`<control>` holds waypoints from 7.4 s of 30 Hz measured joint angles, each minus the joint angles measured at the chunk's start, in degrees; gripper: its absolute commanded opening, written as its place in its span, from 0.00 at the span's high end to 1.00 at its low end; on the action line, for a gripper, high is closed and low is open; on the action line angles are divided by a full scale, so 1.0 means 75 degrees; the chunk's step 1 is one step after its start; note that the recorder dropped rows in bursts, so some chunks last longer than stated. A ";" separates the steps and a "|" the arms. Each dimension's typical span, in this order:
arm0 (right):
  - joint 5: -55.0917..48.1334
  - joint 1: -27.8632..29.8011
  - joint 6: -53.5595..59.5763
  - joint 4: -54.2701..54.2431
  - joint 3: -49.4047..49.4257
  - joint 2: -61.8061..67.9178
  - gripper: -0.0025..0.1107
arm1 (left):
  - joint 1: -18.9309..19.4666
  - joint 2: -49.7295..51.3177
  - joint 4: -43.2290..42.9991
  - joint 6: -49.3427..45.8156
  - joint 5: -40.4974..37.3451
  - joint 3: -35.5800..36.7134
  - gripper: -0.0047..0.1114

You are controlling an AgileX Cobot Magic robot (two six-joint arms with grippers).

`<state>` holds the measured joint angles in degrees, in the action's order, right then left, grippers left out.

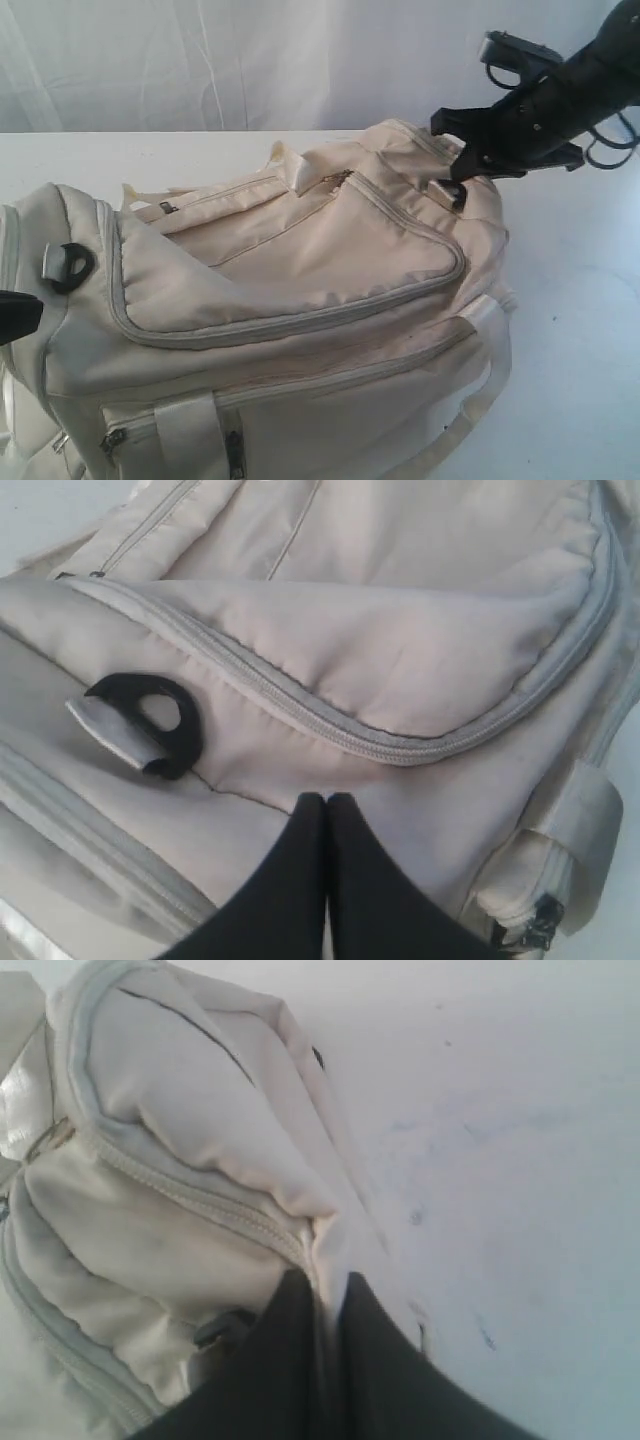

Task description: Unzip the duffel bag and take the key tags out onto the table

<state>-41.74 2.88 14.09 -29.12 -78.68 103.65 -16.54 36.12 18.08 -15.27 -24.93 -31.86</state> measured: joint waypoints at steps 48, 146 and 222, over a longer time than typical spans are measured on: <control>-0.1465 0.0897 0.1138 -0.0722 0.2522 -0.6201 0.98 | 0.0000 0.0000 0.0295 -0.0186 -0.0445 0.0000 0.96; -0.0849 0.0206 0.1421 -0.0791 0.6639 -0.8927 0.98 | -0.1601 1.0881 0.4972 -0.2840 0.1801 -0.8907 0.96; -0.2174 0.0469 0.1722 -0.1535 -0.2134 0.0729 0.98 | -0.1553 1.0556 0.4540 -0.3599 0.0658 -0.9292 0.96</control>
<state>-58.04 6.40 27.01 -40.64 -94.68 109.12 -28.19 115.30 52.13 -42.26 -19.99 -101.55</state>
